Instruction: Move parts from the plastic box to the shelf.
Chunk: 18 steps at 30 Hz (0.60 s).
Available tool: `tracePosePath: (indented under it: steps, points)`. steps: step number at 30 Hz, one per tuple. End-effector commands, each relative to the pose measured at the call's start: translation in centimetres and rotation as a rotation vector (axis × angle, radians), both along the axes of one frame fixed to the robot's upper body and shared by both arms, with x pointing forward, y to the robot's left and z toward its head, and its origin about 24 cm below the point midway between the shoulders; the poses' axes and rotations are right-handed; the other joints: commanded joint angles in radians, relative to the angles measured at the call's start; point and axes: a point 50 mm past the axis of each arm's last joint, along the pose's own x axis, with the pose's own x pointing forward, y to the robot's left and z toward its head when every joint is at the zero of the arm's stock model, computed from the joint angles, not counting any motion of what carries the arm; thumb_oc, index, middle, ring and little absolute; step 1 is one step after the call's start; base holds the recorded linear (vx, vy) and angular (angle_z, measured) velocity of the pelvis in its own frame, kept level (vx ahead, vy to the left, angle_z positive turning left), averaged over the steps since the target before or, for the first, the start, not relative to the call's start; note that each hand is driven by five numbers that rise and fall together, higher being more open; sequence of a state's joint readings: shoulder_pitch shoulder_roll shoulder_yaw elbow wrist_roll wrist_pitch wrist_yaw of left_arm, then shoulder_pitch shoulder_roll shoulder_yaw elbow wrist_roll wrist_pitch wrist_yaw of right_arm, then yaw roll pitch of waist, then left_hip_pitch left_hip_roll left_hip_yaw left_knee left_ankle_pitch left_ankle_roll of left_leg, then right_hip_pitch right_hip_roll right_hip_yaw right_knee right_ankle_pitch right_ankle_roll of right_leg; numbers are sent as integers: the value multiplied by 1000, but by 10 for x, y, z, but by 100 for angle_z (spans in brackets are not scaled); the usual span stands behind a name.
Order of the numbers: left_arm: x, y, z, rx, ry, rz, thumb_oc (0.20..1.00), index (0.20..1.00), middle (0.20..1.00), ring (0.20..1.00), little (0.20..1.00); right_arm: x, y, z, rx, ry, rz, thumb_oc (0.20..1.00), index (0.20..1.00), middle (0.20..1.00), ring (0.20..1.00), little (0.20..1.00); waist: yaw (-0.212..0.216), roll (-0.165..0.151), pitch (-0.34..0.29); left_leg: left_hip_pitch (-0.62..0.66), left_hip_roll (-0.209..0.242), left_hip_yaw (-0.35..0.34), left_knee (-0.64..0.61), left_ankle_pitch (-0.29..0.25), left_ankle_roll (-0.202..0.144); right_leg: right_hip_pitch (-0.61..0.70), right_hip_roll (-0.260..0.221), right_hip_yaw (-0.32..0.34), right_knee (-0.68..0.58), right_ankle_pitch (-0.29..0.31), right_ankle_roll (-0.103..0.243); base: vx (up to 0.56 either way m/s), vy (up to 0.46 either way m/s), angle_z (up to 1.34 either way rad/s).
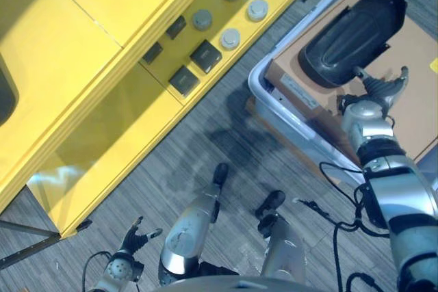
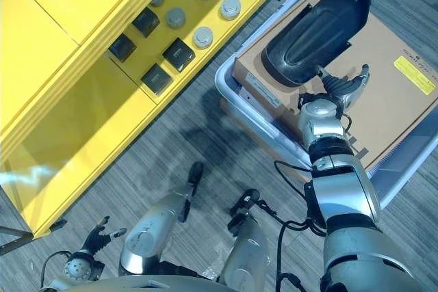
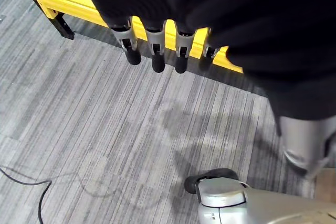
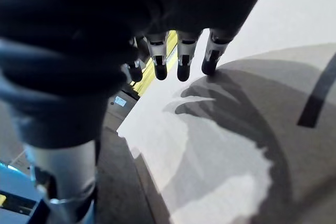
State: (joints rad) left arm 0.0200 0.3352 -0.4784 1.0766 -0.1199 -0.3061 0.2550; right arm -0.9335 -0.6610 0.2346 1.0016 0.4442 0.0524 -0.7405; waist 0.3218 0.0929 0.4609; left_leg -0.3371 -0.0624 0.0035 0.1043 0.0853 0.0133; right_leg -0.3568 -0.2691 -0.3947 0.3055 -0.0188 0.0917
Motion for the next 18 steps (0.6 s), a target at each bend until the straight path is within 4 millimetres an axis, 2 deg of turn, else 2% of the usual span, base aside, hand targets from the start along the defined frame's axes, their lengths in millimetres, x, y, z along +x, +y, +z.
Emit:
tracePosePath:
  steps: [1,2,4,15,16,17,18]
  points:
    - [-4,9,2,17,6,-15,1000,1000,1000,1000,1000,-1,-12,20,-148,66,-23,1000,1000,1000,1000,1000,25,0,8,-87,36,-1,123,-95,-41,50,-69,44,-64,20,103,0,-17,4]
    - [-4,10,3,26,1,-29,1000,1000,1000,1000,1000,-1,-16,23,-194,131,-38,1000,1000,1000,1000,1000,34,1,14,-91,34,-4,126,-95,-41,50,-72,38,-63,22,105,1,-19,7]
    - [-2,12,4,28,-1,-33,1000,1000,1000,1000,1000,0,-16,27,-199,148,-40,1000,1000,1000,1000,1000,38,1,16,-95,32,-5,128,-94,-40,46,-75,34,-60,24,105,-4,-15,8]
    - [0,12,6,21,-20,-48,1000,1000,1000,1000,1000,2,-15,28,-167,142,-27,1000,1000,1000,1000,1000,44,7,23,-101,23,-6,150,-103,-37,36,-83,34,-38,20,103,1,-1,5]
    - [1,11,7,20,-23,-48,1000,1000,1000,1000,1000,2,-15,28,-177,138,-36,363,363,363,363,363,43,8,25,-100,24,-4,152,-104,-36,36,-84,35,-34,20,103,0,0,0]
    - [2,11,7,20,-24,-47,1000,1000,1000,1000,1000,1,-16,27,-175,136,-39,200,200,200,200,200,43,7,26,-100,24,-4,153,-105,-36,37,-84,35,-34,20,102,0,0,0]
    - [2,12,7,22,-26,-47,1000,1000,1000,1000,1000,1,-16,28,-172,138,-40,200,200,200,200,200,42,6,26,-99,24,-4,153,-106,-36,36,-83,35,-34,20,103,0,0,0]
